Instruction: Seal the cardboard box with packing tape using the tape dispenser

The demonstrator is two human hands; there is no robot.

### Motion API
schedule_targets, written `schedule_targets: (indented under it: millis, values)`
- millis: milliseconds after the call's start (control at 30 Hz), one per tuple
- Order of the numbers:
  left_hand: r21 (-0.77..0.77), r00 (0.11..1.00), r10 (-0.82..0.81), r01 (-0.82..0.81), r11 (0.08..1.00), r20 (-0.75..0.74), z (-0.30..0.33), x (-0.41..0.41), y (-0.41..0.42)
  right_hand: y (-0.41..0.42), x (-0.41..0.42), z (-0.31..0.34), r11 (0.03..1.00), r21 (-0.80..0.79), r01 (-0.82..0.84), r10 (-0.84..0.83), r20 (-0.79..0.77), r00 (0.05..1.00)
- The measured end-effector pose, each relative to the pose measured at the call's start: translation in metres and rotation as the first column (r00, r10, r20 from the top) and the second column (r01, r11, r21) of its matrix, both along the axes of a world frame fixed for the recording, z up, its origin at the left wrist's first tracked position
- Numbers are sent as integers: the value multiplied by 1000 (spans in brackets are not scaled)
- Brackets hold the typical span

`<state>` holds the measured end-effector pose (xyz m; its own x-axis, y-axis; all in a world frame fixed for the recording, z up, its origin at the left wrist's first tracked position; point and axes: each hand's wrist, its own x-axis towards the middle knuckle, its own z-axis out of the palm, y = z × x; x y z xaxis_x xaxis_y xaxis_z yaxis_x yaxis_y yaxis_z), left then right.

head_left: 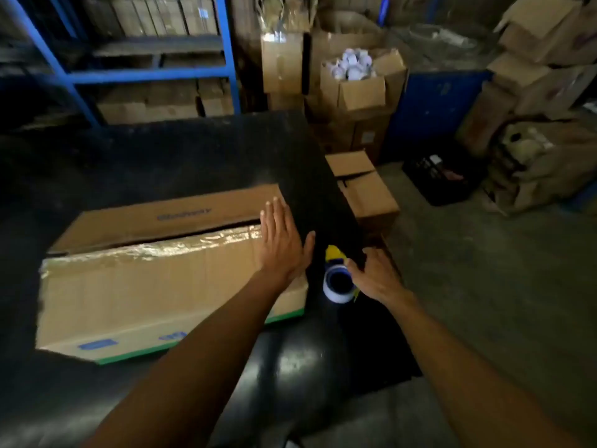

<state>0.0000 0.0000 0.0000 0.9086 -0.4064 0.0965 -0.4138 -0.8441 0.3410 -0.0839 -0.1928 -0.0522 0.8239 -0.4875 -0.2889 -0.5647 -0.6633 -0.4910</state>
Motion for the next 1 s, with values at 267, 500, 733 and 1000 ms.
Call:
schedule_targets:
  millis: [267,500,733,1000]
  values:
    - [-7,999,22,-21,1000,33,-33,6,-1,8,3,-58,999,49,20,-13,-134,991]
    - [-85,997,39,-44,995,-61,-23,4,3,19,4,-36,636,696,333,-293,-181,939]
    - [-479,927,-52,-143,866,-371,21,10,23,20,24,43,139,979,146,-474,-63,878]
    - [-768,815,-43,-524,367,-577,82,6,75,74,37,162,747,589,-309,-62,523,850]
